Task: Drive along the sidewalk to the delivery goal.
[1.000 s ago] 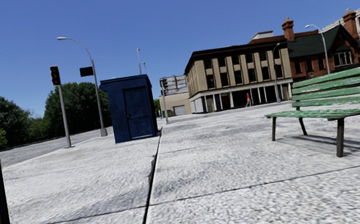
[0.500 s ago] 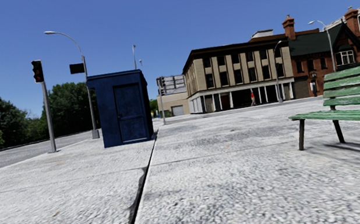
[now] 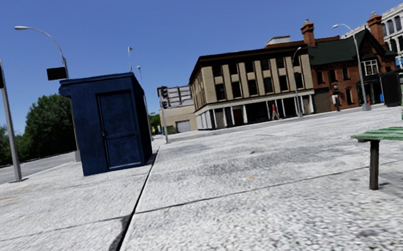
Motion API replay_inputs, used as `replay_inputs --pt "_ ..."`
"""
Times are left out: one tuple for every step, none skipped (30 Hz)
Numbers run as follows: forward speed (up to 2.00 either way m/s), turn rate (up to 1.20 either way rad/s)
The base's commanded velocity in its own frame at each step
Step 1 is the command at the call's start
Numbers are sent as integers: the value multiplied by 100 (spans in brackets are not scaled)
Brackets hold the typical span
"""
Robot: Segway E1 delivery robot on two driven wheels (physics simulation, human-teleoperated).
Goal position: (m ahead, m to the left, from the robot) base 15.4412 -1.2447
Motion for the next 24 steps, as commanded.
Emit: replay_inputs --pt "200 -27" --pt "200 -27" --pt "200 -27" --pt "200 -27" --pt "200 -27" --pt "200 -27" --pt "200 -27" --pt "200 -27" --pt "200 -27" --pt "200 -22" --pt "200 -1" --pt "200 0" --pt "200 0" --pt "200 0" --pt "200 0" --pt "200 0" --pt "200 0" --pt "200 0" --pt "200 0" --pt "200 0" --pt "200 0" --pt "200 0" --pt "200 0" --pt "200 0"
